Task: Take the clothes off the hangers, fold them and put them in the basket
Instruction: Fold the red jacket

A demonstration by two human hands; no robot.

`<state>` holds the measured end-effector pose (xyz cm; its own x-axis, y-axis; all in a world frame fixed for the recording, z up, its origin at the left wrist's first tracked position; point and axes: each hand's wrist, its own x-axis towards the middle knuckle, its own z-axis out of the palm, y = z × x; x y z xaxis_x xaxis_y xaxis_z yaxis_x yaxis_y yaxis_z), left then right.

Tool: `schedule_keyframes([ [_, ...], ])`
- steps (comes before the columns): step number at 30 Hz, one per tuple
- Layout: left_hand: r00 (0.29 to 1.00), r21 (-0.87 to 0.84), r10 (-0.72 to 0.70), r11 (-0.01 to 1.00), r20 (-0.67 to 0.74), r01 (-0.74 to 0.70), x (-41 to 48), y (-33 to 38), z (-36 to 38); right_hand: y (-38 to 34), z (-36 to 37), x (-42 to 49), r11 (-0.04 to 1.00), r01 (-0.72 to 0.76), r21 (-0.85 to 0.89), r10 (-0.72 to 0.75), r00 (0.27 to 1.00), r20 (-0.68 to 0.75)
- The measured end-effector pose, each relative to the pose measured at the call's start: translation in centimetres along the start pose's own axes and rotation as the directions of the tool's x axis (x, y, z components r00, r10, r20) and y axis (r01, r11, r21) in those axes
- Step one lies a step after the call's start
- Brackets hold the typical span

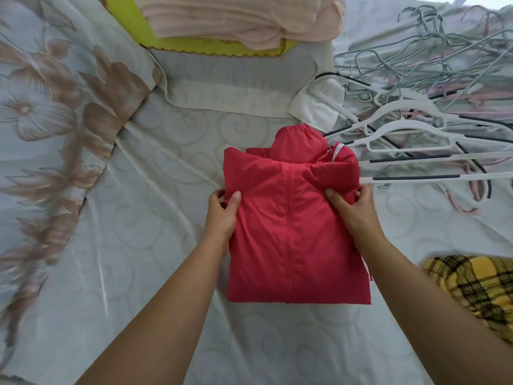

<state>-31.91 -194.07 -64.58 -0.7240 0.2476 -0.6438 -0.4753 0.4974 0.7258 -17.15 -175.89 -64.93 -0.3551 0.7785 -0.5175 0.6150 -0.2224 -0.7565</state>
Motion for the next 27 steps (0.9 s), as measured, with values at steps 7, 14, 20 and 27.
schedule_keyframes([
  [7, 0.965, 0.032, -0.235, 0.972, 0.116, 0.233, -3.6, -2.8, -0.3, 2.2, -2.5, -4.4, 0.962, -0.259, 0.088, 0.231, 0.94, 0.25],
  [14, 0.918, -0.211, -0.265, 0.919, 0.296, 0.333, -8.2, -5.9, -0.8, 5.3, -5.1, -9.1, 0.912, -0.342, 0.226, 0.233, 0.886, 0.401],
  [20, 0.934, -0.205, -0.227, 0.935, 0.276, 0.288, -12.0, -8.6, -0.7, 8.4, -7.3, -13.5, 0.931, -0.333, 0.15, 0.235, 0.86, 0.452],
  [27, 0.981, -0.076, 0.019, 0.997, 0.193, -0.004, -19.9, -7.3, 0.7, 9.1, -12.4, -18.7, 0.882, -0.39, 0.262, 0.254, 0.865, 0.432],
])
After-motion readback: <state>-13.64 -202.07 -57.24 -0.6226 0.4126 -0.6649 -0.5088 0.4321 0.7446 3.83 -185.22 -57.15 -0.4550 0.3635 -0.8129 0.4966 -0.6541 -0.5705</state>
